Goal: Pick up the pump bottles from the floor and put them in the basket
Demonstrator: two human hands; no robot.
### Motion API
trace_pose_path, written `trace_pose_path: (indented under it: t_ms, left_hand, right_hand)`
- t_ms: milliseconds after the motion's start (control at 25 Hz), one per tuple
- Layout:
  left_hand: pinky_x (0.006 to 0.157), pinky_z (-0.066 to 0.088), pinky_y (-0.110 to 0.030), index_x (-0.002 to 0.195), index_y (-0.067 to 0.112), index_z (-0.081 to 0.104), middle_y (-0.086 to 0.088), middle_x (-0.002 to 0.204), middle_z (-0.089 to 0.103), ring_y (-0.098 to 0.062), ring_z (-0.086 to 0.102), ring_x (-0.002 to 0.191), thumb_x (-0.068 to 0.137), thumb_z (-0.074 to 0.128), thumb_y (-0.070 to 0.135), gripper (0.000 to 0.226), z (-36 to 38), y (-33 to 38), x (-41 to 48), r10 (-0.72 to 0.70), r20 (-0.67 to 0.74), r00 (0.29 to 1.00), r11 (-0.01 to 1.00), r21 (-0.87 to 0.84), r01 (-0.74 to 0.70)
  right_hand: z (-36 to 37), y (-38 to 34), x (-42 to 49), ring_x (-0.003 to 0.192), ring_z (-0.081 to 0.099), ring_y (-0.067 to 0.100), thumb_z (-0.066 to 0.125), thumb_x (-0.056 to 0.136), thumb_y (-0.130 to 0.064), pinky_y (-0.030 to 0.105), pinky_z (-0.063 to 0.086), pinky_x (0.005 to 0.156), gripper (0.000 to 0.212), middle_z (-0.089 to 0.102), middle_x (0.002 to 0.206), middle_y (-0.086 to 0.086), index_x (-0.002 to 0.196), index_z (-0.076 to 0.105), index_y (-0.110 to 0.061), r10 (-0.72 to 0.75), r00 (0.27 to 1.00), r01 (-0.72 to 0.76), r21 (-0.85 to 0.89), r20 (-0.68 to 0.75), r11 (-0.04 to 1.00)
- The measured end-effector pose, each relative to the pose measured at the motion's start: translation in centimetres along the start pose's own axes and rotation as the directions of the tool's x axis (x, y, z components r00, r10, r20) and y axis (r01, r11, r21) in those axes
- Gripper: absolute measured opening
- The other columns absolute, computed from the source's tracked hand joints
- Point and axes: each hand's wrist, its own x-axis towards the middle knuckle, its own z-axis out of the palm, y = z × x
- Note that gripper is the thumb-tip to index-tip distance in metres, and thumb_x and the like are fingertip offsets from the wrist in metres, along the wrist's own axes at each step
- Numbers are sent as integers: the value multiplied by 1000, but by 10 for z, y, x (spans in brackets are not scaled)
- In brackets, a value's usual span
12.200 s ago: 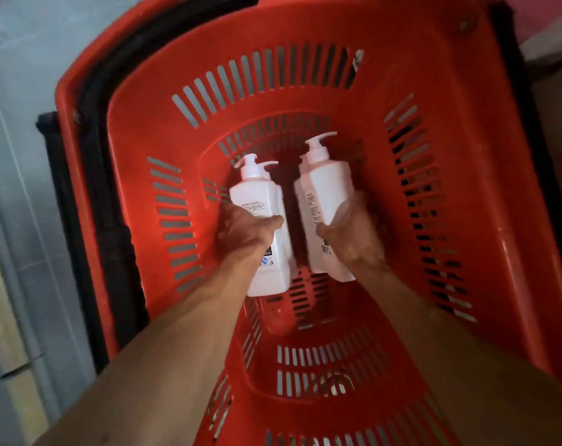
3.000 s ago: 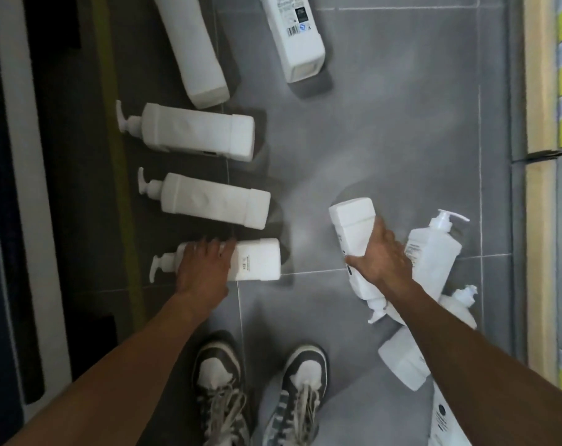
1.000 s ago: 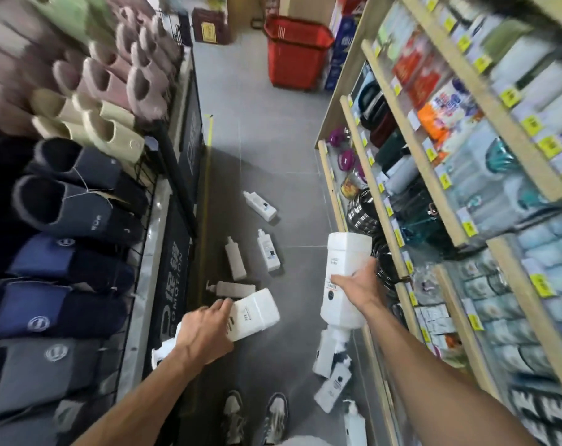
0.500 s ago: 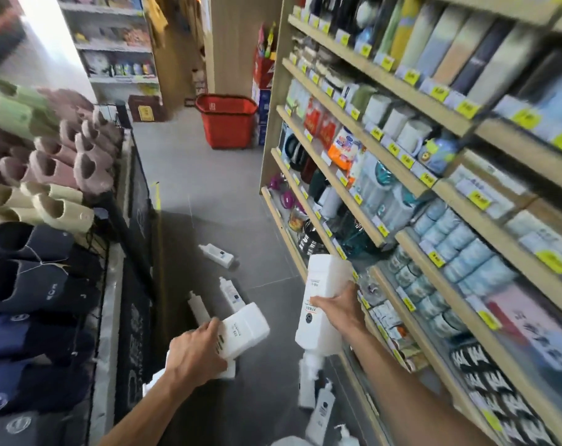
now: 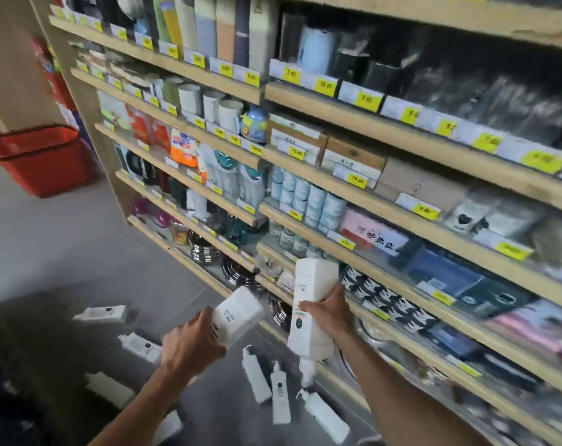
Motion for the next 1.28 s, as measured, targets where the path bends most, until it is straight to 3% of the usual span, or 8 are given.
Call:
trace_pose_path:
  t_ms: [120,240,400,520,720,880,1160,1280]
  left_hand:
    - [61,49,-27,135,35,40,6,119,68,-17,63,82,71,74,54,75,1,33,26,149,29,988,989,1,-149]
    - [65,55,-29,142,32,38,1,123,67,-20,66,86,71,79,49,84,-2,61,54,298,57,953,954,-34,-297]
    - [59,51,-26,142,27,36,2,124,66,-16,59,78,71,78,50,86,-10,105,84,487,114,866,867,51,-495]
    - [68,56,-30,139,27,37,3,121,66,-18,63,84,68,76,55,86,-11,130,91,603,158,782,787,40,-616]
    - [82,52,-35,142,30,37,3,129,64,-26,66,107,59,69,63,95,4,169,95,698,320,641,668,32,-744]
    - [76,45,-32,145,29,34,1,133,62,-26,64,110,65,75,61,96,22,217,59,773,389,501,510,88,-855]
    - [75,49,-34,135,26,38,-3,120,66,-29,66,100,66,80,46,84,60,319,-57,870,434,236,304,-92,-948]
    - [67,44,-30,134,23,39,-3,122,64,-27,64,97,71,80,45,78,77,351,-105,873,451,183,242,-76,-967]
  right_hand:
    - [-31,24,-5,85,60,23,86,69,-40,31,44,73,75,58,99,-6,120,33,-25,92,987,-91,10,-129,996]
    - [-55,41,-15,91,63,28,84,60,-50,38,51,82,81,62,103,-3,115,29,-30,175,961,-164,69,-214,984]
    - [-80,60,-40,99,64,33,85,64,-47,41,52,85,86,62,109,2,123,28,-23,330,879,-286,173,-344,942]
    - [-93,70,-66,103,61,34,88,64,-43,48,53,88,87,59,115,7,124,29,-21,412,794,-323,264,-446,909]
    - [-100,122,-118,97,66,23,91,51,-50,44,56,82,91,66,109,-3,123,41,-25,544,649,-304,475,-532,826]
    - [-102,193,-168,85,71,18,86,41,-59,46,61,74,88,72,96,-9,115,54,-24,649,513,-334,566,-561,753]
    - [-132,217,-284,99,65,28,79,50,-60,46,54,88,79,66,108,-1,110,39,-28,801,286,-364,713,-527,599]
    - [-143,248,-324,99,66,25,79,53,-61,47,55,89,77,67,109,-4,111,35,-35,810,235,-365,723,-538,587]
